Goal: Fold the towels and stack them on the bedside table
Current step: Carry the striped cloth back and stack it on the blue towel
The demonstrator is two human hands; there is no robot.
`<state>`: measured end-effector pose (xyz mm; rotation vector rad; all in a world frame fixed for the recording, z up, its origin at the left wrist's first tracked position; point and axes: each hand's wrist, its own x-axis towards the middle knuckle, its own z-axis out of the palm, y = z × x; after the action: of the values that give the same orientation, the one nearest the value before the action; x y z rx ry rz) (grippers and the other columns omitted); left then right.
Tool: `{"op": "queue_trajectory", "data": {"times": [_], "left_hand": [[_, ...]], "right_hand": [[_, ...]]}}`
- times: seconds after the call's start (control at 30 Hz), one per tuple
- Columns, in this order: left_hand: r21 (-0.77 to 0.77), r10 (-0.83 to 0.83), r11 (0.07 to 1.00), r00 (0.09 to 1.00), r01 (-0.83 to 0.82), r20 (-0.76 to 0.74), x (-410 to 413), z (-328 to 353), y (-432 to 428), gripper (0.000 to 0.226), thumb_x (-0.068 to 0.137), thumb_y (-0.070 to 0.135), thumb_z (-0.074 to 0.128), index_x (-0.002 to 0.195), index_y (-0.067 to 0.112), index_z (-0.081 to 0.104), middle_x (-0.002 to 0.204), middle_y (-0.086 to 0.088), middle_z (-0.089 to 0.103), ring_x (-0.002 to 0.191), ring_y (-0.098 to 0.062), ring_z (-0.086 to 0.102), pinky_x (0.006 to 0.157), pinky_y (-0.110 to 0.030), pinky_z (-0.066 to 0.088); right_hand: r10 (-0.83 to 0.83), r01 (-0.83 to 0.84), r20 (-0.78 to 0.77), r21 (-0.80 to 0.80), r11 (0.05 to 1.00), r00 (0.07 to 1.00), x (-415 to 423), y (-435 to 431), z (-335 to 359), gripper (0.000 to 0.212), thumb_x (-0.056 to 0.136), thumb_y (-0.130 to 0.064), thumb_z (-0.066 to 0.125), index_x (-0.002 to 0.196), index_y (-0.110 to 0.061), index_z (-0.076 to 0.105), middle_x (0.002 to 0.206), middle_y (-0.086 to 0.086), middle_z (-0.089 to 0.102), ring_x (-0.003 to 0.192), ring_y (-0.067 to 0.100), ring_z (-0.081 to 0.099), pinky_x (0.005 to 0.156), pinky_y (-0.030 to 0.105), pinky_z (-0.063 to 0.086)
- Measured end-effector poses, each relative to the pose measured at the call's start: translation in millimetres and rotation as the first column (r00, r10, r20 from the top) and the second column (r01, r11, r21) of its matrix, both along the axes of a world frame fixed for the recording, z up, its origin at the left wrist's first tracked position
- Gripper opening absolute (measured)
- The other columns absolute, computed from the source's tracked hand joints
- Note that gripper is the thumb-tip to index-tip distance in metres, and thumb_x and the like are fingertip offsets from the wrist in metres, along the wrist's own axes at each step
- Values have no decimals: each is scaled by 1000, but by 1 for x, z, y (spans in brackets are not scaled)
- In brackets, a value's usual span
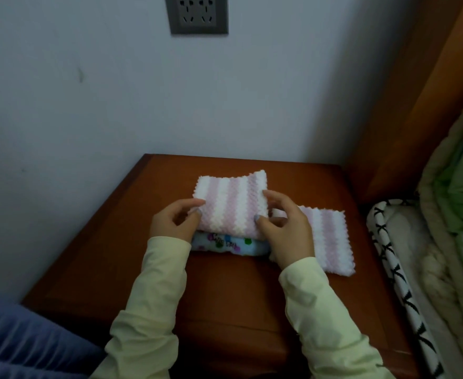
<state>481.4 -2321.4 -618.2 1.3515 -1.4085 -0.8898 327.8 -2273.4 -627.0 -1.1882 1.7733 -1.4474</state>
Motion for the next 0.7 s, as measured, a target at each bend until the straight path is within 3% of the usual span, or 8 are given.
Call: {"op": "queue_trajectory", "data": {"times": [0.07,0.13,0.23,0.3,0.4,0.5,0.6,0.7], "left_hand": [[57,-4,998,995,-1,95,1,-2,-1,24,86,2,55,96,20,67,91,1,57,82,-13,52,68,-22,44],[78,-16,997,966,-5,258,2,-3,-3,29,87,6,53,108,20,66,101,-1,54,90,-15,49,77,-24,39],[-111,94,992,912,-54,399,3,3,-7,30,88,13,50,114,15,65,118,-11,53,108,-24,50,85,-25,37],[-205,48,978,902,45,428,-2,6,-12,36,87,21,44,117,13,63,133,-12,49,124,-27,43,97,-27,33],[-47,-155,967,722,252,674,-16,1,-20,41,95,22,37,136,26,42,153,-3,25,143,-23,18,116,-38,19],[125,-248,962,586,243,771,-17,-10,-26,44,98,26,28,142,33,28,157,3,12,146,-19,6,118,-44,15],[151,-298,952,692,267,657,-13,-18,-24,43,98,23,31,141,29,32,157,4,12,145,-18,9,118,-42,15],[157,-278,958,901,238,332,-16,-11,-17,40,97,17,38,136,25,42,156,6,13,144,-16,12,115,-33,17]], "right_hand": [[-15,17,-57,48,999,998,-1,0,-3,40,85,-18,62,121,-32,53,115,-6,56,97,16,59,86,43,55],[-44,51,-131,51,997,990,-3,-1,-5,38,85,-21,62,121,-30,53,115,-5,54,98,15,57,90,39,53],[-89,74,-286,-63,995,954,-4,0,1,34,89,-17,53,121,-28,56,131,-4,46,117,11,47,101,25,39],[26,-59,-412,-69,996,911,0,-3,5,38,94,-18,42,129,-27,51,146,-6,36,134,9,30,109,21,22],[273,-221,-594,160,962,757,4,-11,4,48,96,-36,24,142,-28,31,157,-6,15,146,12,6,117,32,5],[371,-140,-662,376,916,651,0,-14,-3,50,100,-38,20,147,-24,15,159,-1,5,146,15,2,118,37,1],[419,-112,-640,464,879,644,-1,-14,-6,53,100,-38,19,148,-21,8,159,6,6,146,19,8,118,36,4],[419,-122,-630,459,880,654,-1,-15,-2,55,99,-40,21,148,-23,5,159,7,1,146,21,5,118,37,4]]}}
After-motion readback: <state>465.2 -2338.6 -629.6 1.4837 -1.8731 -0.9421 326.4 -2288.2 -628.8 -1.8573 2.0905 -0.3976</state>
